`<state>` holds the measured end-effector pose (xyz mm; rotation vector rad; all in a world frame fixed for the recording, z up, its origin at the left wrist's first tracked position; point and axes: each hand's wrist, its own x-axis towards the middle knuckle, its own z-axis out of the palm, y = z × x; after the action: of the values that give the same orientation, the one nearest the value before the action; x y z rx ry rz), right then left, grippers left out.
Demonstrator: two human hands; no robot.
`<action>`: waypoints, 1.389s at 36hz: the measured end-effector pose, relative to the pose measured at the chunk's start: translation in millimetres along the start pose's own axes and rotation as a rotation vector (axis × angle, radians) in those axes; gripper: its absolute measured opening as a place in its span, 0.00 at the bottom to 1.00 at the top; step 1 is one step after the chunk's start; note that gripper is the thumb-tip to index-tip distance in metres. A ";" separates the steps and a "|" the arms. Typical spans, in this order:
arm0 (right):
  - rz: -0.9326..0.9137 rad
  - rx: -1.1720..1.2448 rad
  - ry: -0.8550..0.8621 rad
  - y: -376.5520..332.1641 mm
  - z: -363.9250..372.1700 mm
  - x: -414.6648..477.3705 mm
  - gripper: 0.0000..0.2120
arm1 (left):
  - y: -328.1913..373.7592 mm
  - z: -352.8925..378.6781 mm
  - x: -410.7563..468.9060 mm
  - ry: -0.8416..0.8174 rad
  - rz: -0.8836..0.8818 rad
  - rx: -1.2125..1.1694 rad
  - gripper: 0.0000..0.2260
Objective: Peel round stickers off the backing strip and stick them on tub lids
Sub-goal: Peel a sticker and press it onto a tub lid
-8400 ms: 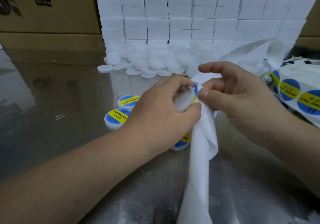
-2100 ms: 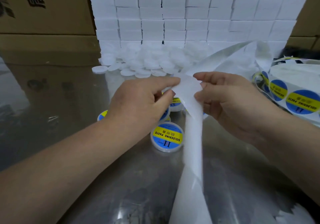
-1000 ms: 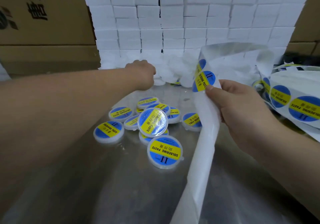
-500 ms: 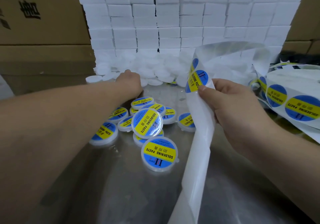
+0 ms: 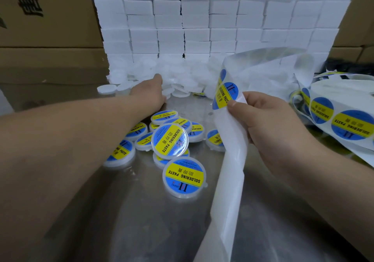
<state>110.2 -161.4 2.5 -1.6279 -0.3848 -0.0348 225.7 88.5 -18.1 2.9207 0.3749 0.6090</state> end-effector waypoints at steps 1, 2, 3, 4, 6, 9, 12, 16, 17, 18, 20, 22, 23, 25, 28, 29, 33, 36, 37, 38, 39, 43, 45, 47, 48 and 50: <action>0.000 -0.001 0.000 0.3 0.3 0.0 0.07 | 0.4 -0.4 -0.1 0.011 0.029 0.047 0.12; 0.001 -0.004 -0.002 0.5 0.8 -0.1 0.07 | 0.8 -1.4 -0.2 0.022 0.050 0.102 0.12; 0.002 -0.006 0.000 0.3 1.3 -0.3 0.06 | 1.3 -3.4 -0.2 0.044 0.061 0.144 0.12; 0.003 -0.005 0.003 -0.1 1.6 -0.4 0.06 | 2.1 -6.1 -0.3 0.074 0.060 0.157 0.12; 0.004 -0.007 0.010 -1.0 1.9 -0.6 0.06 | 3.4 -13.9 -1.2 0.153 0.021 0.088 0.10; 0.014 -0.007 0.019 -2.1 2.7 -0.8 0.07 | 7.3 -28.8 -5.2 0.256 -0.083 -0.125 0.07; 0.046 0.032 0.014 -2.2 3.6 -1.0 0.08 | 17.0 -42.9 -11.5 0.308 -0.165 -0.370 0.06; 0.055 0.039 0.016 -4.2 3.9 -1.1 0.08 | 40.1 -65.1 -26.9 0.321 -0.252 -0.742 0.11; 0.053 0.043 0.010 -4.1 3.6 -1.0 0.09 | 47.4 -71.8 -34.2 0.302 -0.265 -0.846 0.10; 0.052 0.047 0.000 -3.7 3.1 -0.9 0.09 | 54.2 -77.6 -42.6 0.291 -0.266 -0.927 0.09; 0.063 0.058 -0.006 -4.4 2.7 -1.8 0.10 | 67.8 -87.3 -65.4 0.269 -0.225 -0.986 0.09; 0.068 0.067 0.020 -3.8 2.1 -1.9 0.09 | 79.8 -92.5 -93.2 0.235 -0.148 -1.014 0.09; 0.067 0.065 0.042 -3.9 2.1 -1.5 0.09 | 84.2 -93.9 -106.4 0.207 -0.113 -1.023 0.12; 0.053 0.083 0.051 -3.6 1.4 -0.3 0.12 | 89.5 -94.7 -128.1 0.150 -0.048 -1.028 0.16; 0.044 0.092 0.034 -5.2 2.6 -1.4 0.13 | 90.6 -98.3 -150.1 0.121 0.004 -1.066 0.15; 0.045 0.086 0.031 -7.0 3.1 -2.6 0.13 | 90.5 -100.5 -156.4 0.112 0.012 -1.094 0.14; 0.039 0.091 -0.023 -9.1 2.5 -5.4 0.11 | 87.2 -97.3 -170.8 0.100 -0.037 -1.027 0.06; 0.024 0.093 -0.065 -9.1 3.3 -6.5 0.14 | 83.1 -91.7 -173.4 0.104 0.004 -0.911 0.06; 0.022 0.090 -0.081 -9.2 4.0 -6.6 0.15 | 81.5 -91.1 -174.2 0.123 0.036 -0.872 0.07; 0.018 0.087 -0.101 -9.7 4.5 -7.1 0.15 | 79.7 -90.9 -174.2 0.152 0.069 -0.832 0.07; 0.012 0.087 -0.123 -10.1 4.5 -7.5 0.16 | 77.9 -90.8 -174.0 0.177 0.097 -0.794 0.06; -0.025 0.096 -0.227 -9.4 3.3 -9.2 0.17 | 72.3 -88.8 -176.8 0.186 0.171 -0.684 0.05; -0.034 0.105 -0.269 -9.9 3.5 -10.1 0.17 | 70.9 -89.5 -180.5 0.222 0.230 -0.640 0.03; -0.046 0.105 -0.292 -10.5 3.3 -10.8 0.16 | 71.3 -91.1 -184.0 0.243 0.250 -0.606 0.03; -0.054 0.104 -0.303 -10.6 3.3 -11.2 0.16 | 71.5 -91.6 -185.2 0.245 0.254 -0.594 0.03; -0.070 0.093 -0.315 -10.7 3.9 -12.3 0.15 | 71.9 -91.4 -186.0 0.235 0.250 -0.581 0.05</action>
<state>95.0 -159.9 9.3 -1.5295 -0.6759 0.1862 38.8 -23.1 8.2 2.3546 -0.1355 0.9189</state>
